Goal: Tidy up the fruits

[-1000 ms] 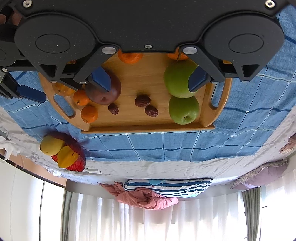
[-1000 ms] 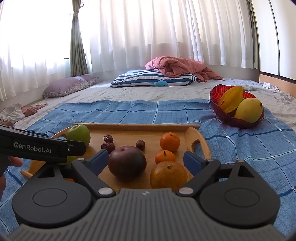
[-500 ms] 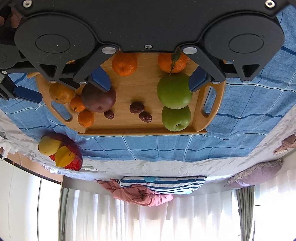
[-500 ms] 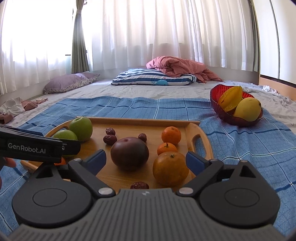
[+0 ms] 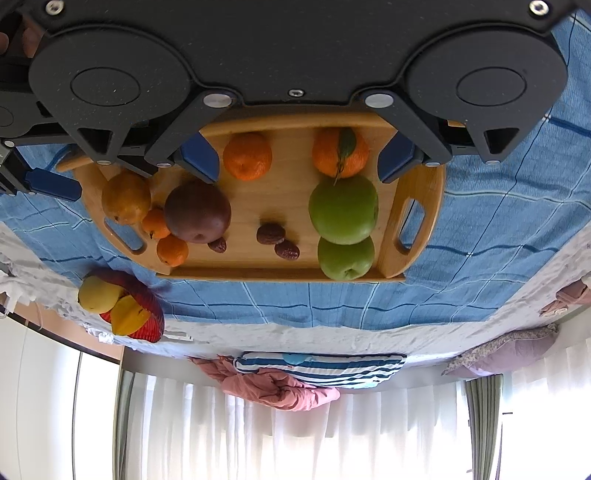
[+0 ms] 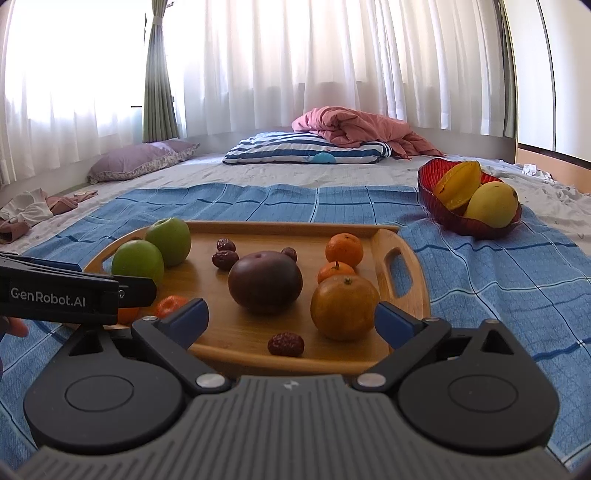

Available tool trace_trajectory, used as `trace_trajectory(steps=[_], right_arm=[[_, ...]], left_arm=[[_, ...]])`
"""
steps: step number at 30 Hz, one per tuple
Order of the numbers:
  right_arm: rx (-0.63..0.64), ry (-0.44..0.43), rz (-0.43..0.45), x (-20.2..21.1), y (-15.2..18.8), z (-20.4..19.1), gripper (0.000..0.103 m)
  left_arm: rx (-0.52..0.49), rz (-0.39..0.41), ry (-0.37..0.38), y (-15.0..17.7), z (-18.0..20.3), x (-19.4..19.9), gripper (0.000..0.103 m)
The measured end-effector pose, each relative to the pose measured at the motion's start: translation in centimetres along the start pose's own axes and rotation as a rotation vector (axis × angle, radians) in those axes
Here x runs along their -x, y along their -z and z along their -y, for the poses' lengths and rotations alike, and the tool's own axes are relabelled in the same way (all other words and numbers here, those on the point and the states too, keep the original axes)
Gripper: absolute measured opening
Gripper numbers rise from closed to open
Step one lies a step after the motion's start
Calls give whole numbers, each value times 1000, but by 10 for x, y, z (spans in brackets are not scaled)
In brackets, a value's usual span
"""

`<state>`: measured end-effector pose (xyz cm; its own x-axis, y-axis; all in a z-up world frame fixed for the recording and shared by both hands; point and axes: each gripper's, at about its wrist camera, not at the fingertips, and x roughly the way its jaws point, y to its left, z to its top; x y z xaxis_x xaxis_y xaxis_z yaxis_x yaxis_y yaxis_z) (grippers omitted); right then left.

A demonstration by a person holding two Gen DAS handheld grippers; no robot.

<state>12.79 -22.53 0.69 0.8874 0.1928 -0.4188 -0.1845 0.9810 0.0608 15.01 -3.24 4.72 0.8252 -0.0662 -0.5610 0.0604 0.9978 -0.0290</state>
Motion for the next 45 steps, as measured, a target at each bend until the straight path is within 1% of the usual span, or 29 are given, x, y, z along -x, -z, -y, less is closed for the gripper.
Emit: trace_trajectory(steps=[9, 16, 22, 26, 34, 45], right_arm=[[-9, 1, -8, 9, 11, -1, 103], [-39, -11, -17, 16, 18, 3, 103], [-76, 26, -50, 17, 25, 7, 103], [-106, 26, -47, 19, 28, 11, 103], [-88, 18, -61, 21, 34, 8, 103], [-86, 14, -78, 22, 40, 7, 103]], left_arm=[[10, 5, 7, 15, -2, 8, 94], [3, 16, -9, 22, -2, 16, 94], [-3, 9, -15, 32, -5, 20, 94], [-24, 7, -31, 39, -5, 22, 94], [-46, -9, -47, 54, -4, 22, 94], [-33, -41, -54, 64, -8, 16, 94]])
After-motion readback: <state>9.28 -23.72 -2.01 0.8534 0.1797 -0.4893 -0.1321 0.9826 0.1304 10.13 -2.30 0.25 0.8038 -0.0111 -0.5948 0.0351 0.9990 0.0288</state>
